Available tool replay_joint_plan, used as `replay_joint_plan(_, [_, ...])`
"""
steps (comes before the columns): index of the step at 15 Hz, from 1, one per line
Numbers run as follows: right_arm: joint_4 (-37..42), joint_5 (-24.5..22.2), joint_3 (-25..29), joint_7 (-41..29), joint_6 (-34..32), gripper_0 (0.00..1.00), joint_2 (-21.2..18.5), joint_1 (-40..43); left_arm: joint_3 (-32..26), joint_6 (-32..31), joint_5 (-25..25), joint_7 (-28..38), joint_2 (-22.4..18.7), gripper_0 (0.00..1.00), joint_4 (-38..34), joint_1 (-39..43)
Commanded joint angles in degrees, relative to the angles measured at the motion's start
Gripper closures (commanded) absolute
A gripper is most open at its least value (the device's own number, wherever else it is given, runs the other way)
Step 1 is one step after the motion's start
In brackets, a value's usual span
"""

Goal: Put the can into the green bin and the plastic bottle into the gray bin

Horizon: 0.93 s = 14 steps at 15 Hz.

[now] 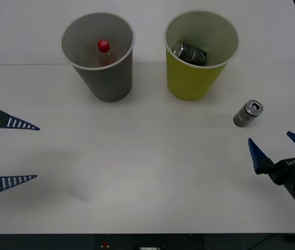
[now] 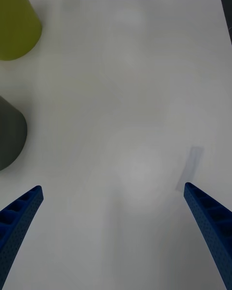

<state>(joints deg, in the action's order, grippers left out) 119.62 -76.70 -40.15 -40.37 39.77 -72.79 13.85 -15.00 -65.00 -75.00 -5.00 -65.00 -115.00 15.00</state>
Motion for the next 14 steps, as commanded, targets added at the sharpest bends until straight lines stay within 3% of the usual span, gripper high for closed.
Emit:
replay_joint_plan(1, [-7.20,-4.60,-6.44,-5.77,3.03,0.00,2.74,-6.21,0.00,0.00,0.00,0.00,0.00,0.00,0.00,0.00])
replay_joint_plan(7, [-21.27,-9.70,-16.19,-13.77,8.22,0.00,9.25,-17.10,0.00,0.00,0.00,0.00,0.00,0.00,0.00,0.00])
replay_joint_plan(14, [-33.48,-10.40,-16.72,-14.65,8.75,0.00,17.24,-23.43,0.00,0.00,0.00,0.00,0.00,0.00,0.00,0.00])
